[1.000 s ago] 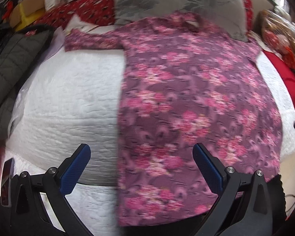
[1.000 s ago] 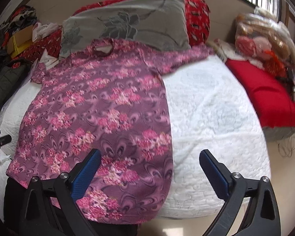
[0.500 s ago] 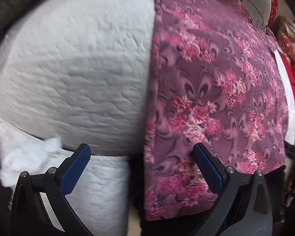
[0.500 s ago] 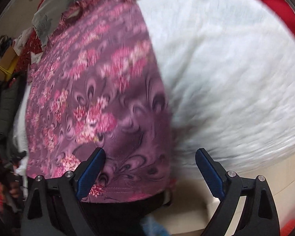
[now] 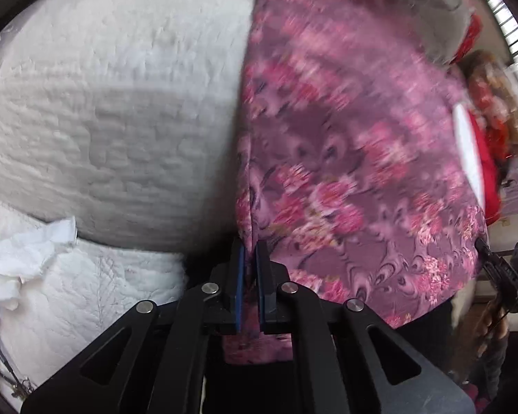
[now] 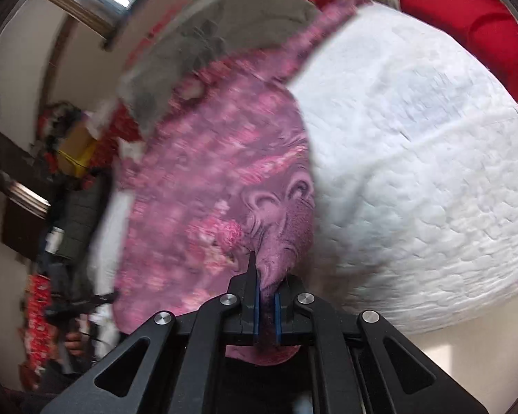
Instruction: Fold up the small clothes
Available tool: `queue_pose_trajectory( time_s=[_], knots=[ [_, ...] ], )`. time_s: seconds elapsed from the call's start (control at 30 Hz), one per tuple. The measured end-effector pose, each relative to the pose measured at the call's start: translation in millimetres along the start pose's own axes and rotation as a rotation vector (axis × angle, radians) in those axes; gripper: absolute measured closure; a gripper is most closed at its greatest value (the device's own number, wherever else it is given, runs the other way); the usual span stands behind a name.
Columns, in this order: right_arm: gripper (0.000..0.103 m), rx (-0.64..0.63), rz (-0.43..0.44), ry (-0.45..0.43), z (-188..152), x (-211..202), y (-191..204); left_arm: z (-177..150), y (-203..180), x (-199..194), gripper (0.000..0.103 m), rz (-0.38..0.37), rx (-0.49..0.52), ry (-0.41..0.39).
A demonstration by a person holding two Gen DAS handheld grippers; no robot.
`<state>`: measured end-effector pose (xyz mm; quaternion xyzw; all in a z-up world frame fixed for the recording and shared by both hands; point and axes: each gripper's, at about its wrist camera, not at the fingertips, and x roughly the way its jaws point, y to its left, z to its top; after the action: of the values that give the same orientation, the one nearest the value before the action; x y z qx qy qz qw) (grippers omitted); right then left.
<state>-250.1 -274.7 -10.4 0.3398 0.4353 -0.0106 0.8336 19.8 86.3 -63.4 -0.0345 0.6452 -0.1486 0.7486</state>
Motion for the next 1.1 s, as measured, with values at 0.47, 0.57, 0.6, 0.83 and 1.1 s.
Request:
queue_pose_trajectory(
  time_s=[0.47,0.57,0.6,0.83,1.1],
  knots=[
    [0.064,-0.053,-0.129,-0.032,83,31,21,92,-43,-50,0.051,0.059,0.145,-0.215],
    [0.063,-0.111,-0.126,-0.094,126,55,40,139,-87,-18,0.051,0.083,0.174,-0.231],
    [0.064,-0.114,-0.12,-0.11,140,63,42,152,-98,-6,0.051,0.098,0.184,-0.239],
    [0.071,-0.074,-0.148,-0.024,199,124,26,185,-123,52,0.045,0.111,0.222,-0.182],
    [0.064,0.349,-0.251,-0.363,331,66,-116,185,-106,52,0.03,0.035,0.235,-0.226]
  ],
)
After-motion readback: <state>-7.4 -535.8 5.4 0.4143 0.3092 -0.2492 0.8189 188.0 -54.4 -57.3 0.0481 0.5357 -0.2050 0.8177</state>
